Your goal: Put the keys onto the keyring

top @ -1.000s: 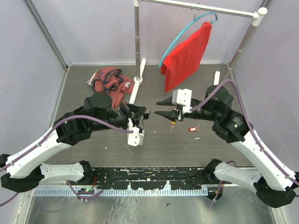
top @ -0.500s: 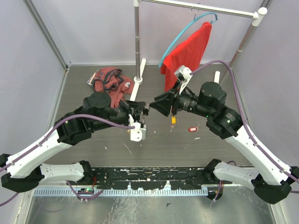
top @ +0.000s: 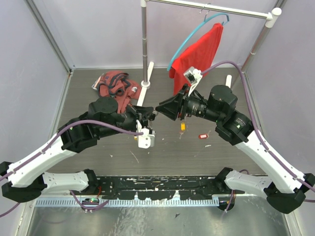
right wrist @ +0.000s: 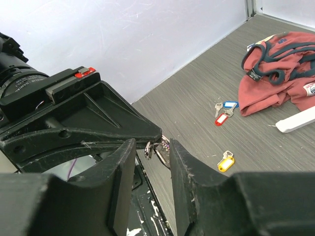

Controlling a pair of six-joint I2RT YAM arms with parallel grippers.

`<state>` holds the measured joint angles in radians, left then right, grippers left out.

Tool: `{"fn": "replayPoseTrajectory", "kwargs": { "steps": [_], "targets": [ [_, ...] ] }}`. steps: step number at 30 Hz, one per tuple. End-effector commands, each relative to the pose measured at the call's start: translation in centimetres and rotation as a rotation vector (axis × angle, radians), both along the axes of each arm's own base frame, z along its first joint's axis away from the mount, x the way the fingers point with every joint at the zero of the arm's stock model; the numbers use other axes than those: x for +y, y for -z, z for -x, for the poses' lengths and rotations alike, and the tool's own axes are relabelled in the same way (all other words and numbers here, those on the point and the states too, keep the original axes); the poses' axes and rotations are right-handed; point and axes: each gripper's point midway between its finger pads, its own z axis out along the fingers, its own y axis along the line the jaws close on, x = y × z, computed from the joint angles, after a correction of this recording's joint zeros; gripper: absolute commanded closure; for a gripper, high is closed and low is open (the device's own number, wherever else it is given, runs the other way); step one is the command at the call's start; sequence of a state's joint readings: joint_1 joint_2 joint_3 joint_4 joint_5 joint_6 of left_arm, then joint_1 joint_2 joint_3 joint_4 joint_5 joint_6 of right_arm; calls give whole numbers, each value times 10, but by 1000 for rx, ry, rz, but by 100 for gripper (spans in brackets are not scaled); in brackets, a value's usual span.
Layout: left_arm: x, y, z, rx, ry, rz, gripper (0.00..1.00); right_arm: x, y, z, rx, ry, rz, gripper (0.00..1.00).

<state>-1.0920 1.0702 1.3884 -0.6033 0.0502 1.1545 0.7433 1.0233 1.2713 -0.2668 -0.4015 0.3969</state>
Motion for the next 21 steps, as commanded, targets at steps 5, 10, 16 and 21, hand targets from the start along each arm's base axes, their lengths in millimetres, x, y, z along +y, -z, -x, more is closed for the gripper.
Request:
{"fn": "replayPoseTrajectory", "kwargs": {
  "steps": [5, 10, 16, 21],
  "targets": [
    [-5, -16, -2, -26, -1, 53, 100, 10, -13, 2, -16, -50, -16, 65],
    [-6, -17, -3, -27, -6, 52, 100, 12, -8, 1, -9, -62, -1, 73],
    [-5, -15, -5, -27, -15, 46, 100, 11, -8, 3, -18, -69, 10, 76],
    [-5, -15, -6, -26, -22, 44, 100, 9, -9, 4, -32, -68, 17, 74]
  ]
}}
